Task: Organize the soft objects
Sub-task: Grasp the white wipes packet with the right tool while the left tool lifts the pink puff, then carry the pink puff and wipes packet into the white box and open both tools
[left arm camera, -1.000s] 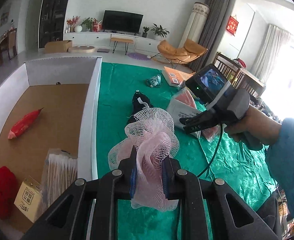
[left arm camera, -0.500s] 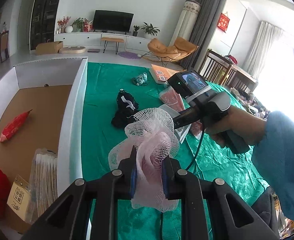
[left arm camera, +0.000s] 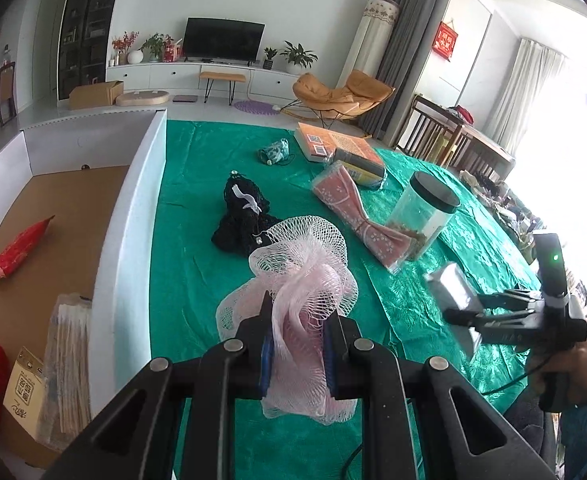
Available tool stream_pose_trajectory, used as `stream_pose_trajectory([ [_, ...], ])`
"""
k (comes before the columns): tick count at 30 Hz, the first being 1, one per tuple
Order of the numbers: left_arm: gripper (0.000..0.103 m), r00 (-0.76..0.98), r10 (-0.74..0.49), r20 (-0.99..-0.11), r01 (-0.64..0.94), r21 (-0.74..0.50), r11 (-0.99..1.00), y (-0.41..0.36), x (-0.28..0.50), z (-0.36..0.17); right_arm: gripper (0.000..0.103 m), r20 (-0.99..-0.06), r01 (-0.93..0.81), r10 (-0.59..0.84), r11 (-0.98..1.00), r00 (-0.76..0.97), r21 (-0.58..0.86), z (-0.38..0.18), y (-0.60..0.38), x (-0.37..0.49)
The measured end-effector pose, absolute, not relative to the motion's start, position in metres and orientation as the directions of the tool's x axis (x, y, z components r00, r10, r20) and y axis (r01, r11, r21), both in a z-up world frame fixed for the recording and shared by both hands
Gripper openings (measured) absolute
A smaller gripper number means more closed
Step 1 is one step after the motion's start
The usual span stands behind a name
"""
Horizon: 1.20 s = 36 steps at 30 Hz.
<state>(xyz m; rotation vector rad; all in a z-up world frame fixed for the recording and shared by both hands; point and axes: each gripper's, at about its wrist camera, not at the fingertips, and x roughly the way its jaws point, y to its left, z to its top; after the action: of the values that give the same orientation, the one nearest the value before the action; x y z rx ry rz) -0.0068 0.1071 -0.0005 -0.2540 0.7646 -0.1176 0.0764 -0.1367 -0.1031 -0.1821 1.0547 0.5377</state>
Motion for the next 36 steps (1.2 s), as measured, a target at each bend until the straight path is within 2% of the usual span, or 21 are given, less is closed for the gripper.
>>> stream_pose_trajectory([
  [5, 0.020, 0.687, -0.201, -0.698, 0.022, -0.256, 0.966, 0.083, 0.020, -0.020, 0.067, -0.836, -0.225, 0.213, 0.968, 0.506, 0.110, -0.103, -0.232, 0.111],
  [8, 0.023, 0.684, -0.163, -0.711, 0.040, -0.187, 0.982, 0.061, 0.045, -0.035, 0.067, -0.800, -0.130, 0.178, 0.983, 0.572, 0.126, -0.100, -0.264, 0.153],
  [9, 0.029, 0.674, -0.149, -0.724, 0.049, -0.158, 0.986, 0.054, 0.054, -0.042, 0.067, -0.787, -0.115, 0.178, 0.984, 0.591, 0.136, -0.101, -0.268, 0.166],
  [11, 0.072, 0.637, -0.132, -0.760, 0.060, -0.121, 0.991, 0.044, 0.070, -0.058, 0.068, -0.765, -0.102, 0.176, 0.984, 0.620, 0.144, -0.105, -0.270, 0.190],
  [12, 0.079, 0.625, -0.118, -0.772, 0.056, -0.106, 0.993, 0.042, 0.074, -0.064, 0.070, -0.763, -0.098, 0.172, 0.985, 0.624, 0.142, -0.110, -0.269, 0.201],
  [17, 0.090, 0.605, -0.112, -0.788, 0.058, -0.096, 0.994, 0.043, 0.067, -0.073, 0.074, -0.857, -0.095, 0.111, 0.993, 0.503, 0.073, -0.133, -0.263, 0.225],
  [22, 0.090, 0.578, -0.105, -0.809, 0.067, -0.081, 0.994, 0.038, 0.072, -0.080, 0.075, -0.889, -0.143, 0.090, 0.989, 0.450, 0.028, -0.131, -0.257, 0.218],
  [24, 0.087, 0.578, -0.105, -0.810, 0.051, -0.092, 0.994, 0.038, 0.079, -0.081, 0.068, -0.901, -0.156, 0.064, 0.988, 0.430, -0.004, -0.135, -0.257, 0.221],
  [25, 0.068, 0.584, -0.126, -0.802, 0.049, -0.120, 0.992, 0.039, 0.081, -0.080, 0.067, -0.901, -0.146, 0.052, 0.989, 0.432, -0.012, -0.134, -0.258, 0.224],
  [26, 0.044, 0.581, -0.139, -0.802, 0.044, -0.139, 0.989, 0.040, 0.084, -0.079, 0.066, -0.898, -0.131, 0.056, 0.991, 0.436, -0.002, -0.132, -0.260, 0.227],
  [28, 0.038, 0.601, -0.156, -0.784, 0.044, -0.163, 0.986, 0.043, 0.086, -0.067, 0.066, -0.870, -0.095, 0.089, 0.994, 0.485, 0.048, -0.117, -0.266, 0.231],
  [31, 0.037, 0.652, -0.198, -0.732, 0.048, -0.221, 0.974, 0.056, 0.077, -0.039, 0.066, -0.804, -0.088, 0.107, 0.994, 0.585, 0.068, -0.074, -0.266, 0.220],
  [36, 0.037, 0.720, -0.209, -0.662, 0.022, -0.279, 0.960, 0.103, 0.041, 0.010, 0.066, -0.728, -0.230, 0.196, 0.972, 0.658, 0.054, -0.001, -0.225, 0.174],
])
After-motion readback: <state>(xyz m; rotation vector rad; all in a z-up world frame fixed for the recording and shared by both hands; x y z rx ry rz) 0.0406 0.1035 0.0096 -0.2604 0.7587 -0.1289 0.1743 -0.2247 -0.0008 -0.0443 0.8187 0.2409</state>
